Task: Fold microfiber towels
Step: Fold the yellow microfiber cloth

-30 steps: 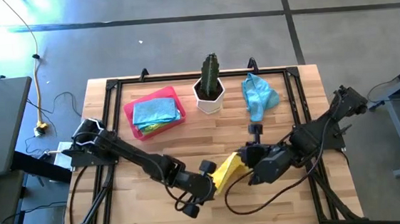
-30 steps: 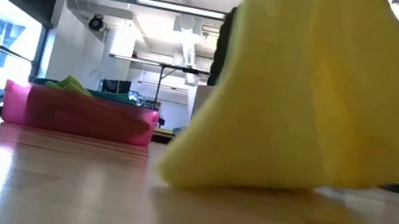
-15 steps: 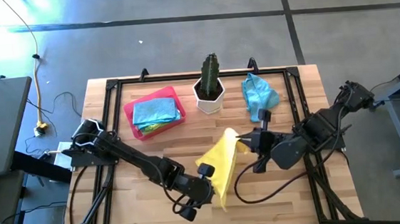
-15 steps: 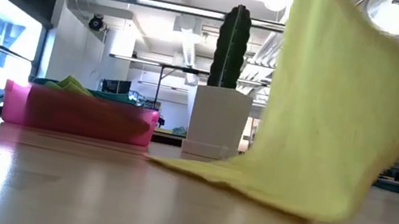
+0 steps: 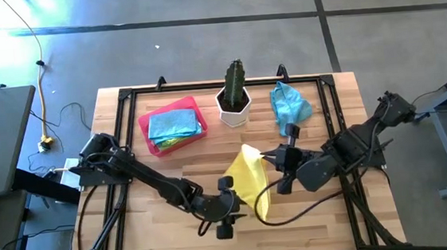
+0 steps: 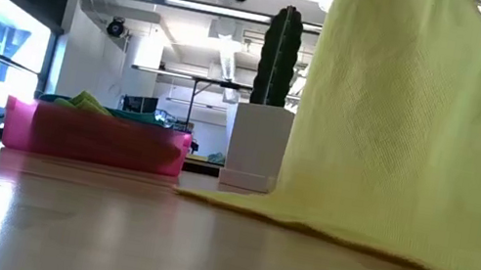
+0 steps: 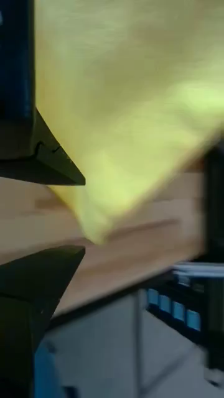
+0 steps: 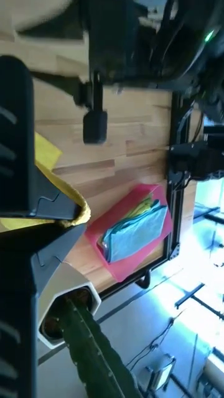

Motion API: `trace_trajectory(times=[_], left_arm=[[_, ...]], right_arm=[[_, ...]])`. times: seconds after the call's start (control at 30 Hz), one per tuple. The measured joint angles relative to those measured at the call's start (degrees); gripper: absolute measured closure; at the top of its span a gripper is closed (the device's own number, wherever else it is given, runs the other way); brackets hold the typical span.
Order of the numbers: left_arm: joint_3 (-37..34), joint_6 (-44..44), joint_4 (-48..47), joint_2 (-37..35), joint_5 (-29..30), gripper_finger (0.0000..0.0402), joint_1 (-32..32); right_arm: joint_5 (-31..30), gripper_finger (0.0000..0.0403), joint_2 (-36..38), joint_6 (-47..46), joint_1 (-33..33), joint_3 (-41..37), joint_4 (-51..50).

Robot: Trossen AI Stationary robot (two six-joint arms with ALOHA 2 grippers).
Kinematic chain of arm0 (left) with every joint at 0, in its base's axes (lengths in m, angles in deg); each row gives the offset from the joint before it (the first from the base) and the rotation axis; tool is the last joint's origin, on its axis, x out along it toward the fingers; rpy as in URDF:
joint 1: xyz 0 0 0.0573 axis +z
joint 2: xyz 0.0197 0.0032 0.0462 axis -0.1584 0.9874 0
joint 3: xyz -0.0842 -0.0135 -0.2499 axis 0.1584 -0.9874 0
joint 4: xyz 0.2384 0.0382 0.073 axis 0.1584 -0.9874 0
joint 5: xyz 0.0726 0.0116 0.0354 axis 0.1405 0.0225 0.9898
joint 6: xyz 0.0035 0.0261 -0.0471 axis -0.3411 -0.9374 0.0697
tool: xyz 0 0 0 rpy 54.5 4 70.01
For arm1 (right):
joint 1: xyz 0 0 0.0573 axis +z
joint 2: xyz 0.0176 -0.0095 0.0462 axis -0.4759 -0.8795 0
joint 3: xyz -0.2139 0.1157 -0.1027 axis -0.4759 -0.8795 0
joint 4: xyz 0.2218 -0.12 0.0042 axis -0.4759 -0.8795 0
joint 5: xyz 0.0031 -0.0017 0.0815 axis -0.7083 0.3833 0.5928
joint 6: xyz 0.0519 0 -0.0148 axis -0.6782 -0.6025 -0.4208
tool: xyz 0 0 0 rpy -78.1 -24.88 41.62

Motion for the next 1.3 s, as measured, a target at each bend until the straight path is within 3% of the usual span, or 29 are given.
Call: trace_trajectory(times=[0.17, 0.33, 0.47, 0.77, 0.97, 1.17, 1.3], left_arm=[[-0.5, 3.8, 3.9, 0.0, 5.9, 0.0217, 0.0], [-0.5, 10.0, 4.0, 0.0, 18.5, 0.0196, 0.0], [-0.5, 13.0, 4.0, 0.0, 19.9, 0.0189, 0.0], [-0.4, 16.5, 4.1, 3.0, 21.0, 0.0188, 0.8], [-0.5, 20.4, 3.9, 8.2, 18.6, 0.0188, 1.3], [-0.5, 24.9, 4.9, 12.2, 10.9, 0.0189, 0.2], [-0.5, 27.8, 5.9, 13.9, 10.4, 0.0211, -0.1]], right_arm=[[0.0, 0.0403, -2.5, -0.4, -1.7, 0.0, 1.1], [0.0, 0.0403, -3.8, -0.3, -4.0, 0.0, 4.8], [0.5, 0.0403, -3.9, -0.2, -5.8, 0.0, 5.6], [2.1, 0.0403, -3.9, 0.2, -7.0, 0.0, 6.0], [3.1, 0.0403, -3.9, 0.2, -7.0, 0.0, 5.9], [3.1, 0.0403, -3.9, 1.5, -7.0, 0.0, 5.8], [3.1, 0.0403, -3.9, 1.7, -7.0, 0.0, 5.8]])
